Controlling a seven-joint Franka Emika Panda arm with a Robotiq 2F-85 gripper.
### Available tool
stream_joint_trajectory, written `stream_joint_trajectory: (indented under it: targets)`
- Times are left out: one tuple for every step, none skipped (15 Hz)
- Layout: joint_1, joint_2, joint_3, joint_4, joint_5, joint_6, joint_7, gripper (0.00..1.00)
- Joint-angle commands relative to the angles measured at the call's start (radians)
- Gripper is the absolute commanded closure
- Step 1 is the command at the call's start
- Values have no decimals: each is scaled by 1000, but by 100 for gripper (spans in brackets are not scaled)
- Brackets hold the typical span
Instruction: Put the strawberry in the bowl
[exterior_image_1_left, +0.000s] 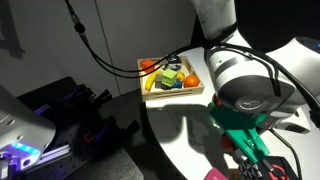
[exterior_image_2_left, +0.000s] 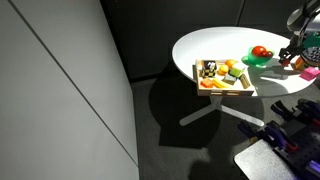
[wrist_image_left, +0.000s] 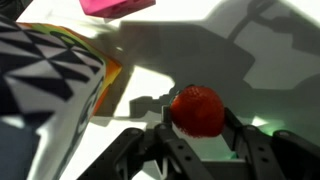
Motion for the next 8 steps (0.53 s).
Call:
stream_joint_trajectory:
  targets:
    - [6,-48,-2,13,-17,-73,23,74]
    - [9,-57,-3,15,-16,-83,25,74]
    - [12,-65,-3,18,-14,-89,24,74]
    - [15,-73,-3,21,-12,-93,26,74]
    - [21,-82,-5,22,-10,-89,31,74]
    - [25,-87,-6,25,-10,-92,34,74]
    - [30,-92,-7,31,-9,-93,40,74]
    - [36,-96,-8,36,-8,-96,46,74]
